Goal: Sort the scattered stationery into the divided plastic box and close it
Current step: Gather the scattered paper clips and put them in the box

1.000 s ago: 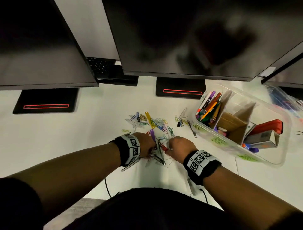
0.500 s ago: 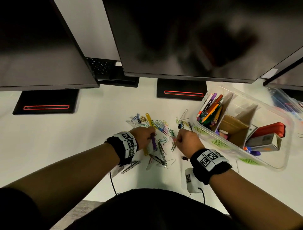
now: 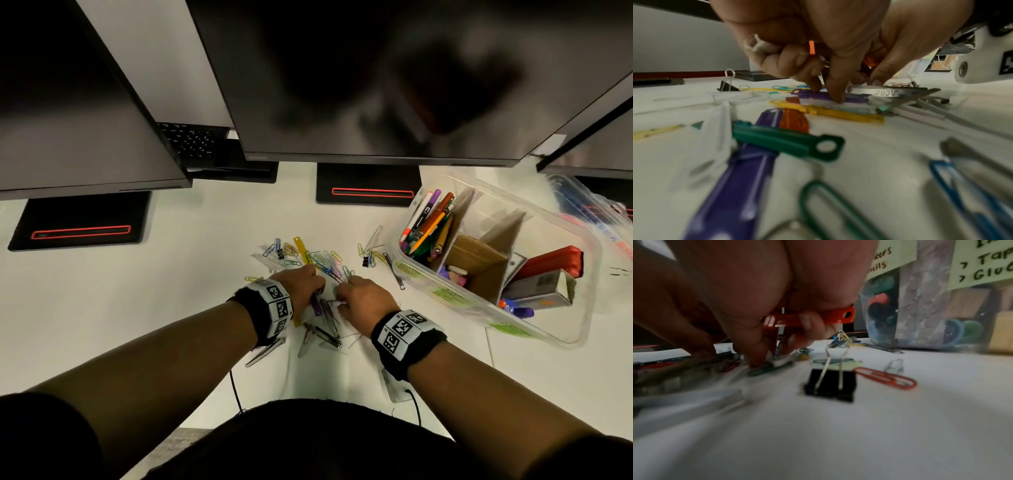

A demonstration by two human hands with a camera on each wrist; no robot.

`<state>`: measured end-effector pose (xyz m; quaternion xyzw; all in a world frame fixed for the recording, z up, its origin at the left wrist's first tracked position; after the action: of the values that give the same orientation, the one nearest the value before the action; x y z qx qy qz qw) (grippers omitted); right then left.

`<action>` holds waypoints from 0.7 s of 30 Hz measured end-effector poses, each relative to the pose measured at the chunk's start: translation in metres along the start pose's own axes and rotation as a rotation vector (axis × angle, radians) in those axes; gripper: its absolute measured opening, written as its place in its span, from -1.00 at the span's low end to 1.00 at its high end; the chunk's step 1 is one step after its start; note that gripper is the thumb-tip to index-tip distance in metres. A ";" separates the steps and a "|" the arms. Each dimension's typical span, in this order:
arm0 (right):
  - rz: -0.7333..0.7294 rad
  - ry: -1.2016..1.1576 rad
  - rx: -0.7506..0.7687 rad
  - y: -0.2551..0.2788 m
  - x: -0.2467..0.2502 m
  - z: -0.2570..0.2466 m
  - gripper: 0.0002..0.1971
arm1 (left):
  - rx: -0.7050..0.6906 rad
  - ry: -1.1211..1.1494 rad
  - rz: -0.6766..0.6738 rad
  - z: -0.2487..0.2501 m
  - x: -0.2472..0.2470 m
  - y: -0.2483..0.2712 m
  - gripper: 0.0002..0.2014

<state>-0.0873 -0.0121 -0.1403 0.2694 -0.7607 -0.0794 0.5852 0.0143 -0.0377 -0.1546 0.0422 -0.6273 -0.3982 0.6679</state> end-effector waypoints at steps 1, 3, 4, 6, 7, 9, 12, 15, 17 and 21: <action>0.006 -0.006 -0.007 0.002 0.002 0.000 -0.75 | 0.005 0.009 0.015 0.000 0.001 0.000 -0.72; 0.058 -0.065 -0.022 0.008 0.015 0.000 -0.76 | 0.014 0.018 0.019 0.001 0.003 -0.001 -0.77; 0.103 -0.105 -0.024 0.011 0.024 -0.001 -0.76 | 0.012 0.007 0.016 0.002 0.004 -0.002 -0.77; 0.194 -0.148 -0.018 0.017 0.047 -0.006 -0.77 | 0.016 -0.014 0.004 0.001 0.005 -0.004 -0.77; 0.237 -0.154 -0.016 0.020 0.058 -0.007 -0.77 | 0.019 -0.006 0.005 0.001 0.006 -0.005 -0.80; 0.312 -0.157 -0.009 0.023 0.077 -0.008 -0.77 | 0.027 0.023 -0.003 0.001 0.010 -0.005 -0.84; 0.307 -0.129 -0.035 0.021 0.084 -0.002 -0.75 | 0.036 0.030 0.005 -0.001 0.012 -0.003 -0.85; 0.148 -0.048 -0.070 0.021 0.061 0.007 -0.75 | 0.061 0.049 -0.025 -0.004 0.012 -0.001 -0.84; 0.050 -0.014 -0.069 0.025 0.045 0.010 -0.72 | 0.062 0.042 -0.033 -0.005 0.012 0.000 -0.81; 0.134 -0.082 -0.064 0.034 0.068 0.005 -0.66 | 0.053 0.052 0.020 -0.006 0.020 0.004 -0.71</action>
<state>-0.1141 -0.0190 -0.0692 0.1955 -0.7973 -0.0753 0.5661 0.0196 -0.0490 -0.1376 0.0639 -0.6205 -0.3735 0.6866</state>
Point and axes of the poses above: each hand's wrist, its own y-axis away from the middle knuckle, its own x-axis out of the back of the hand, z = x × y, the point moved 8 cm from there along -y, towards the middle knuckle, and after that the axes turned 2 degrees about x, right-handed, at the moved point
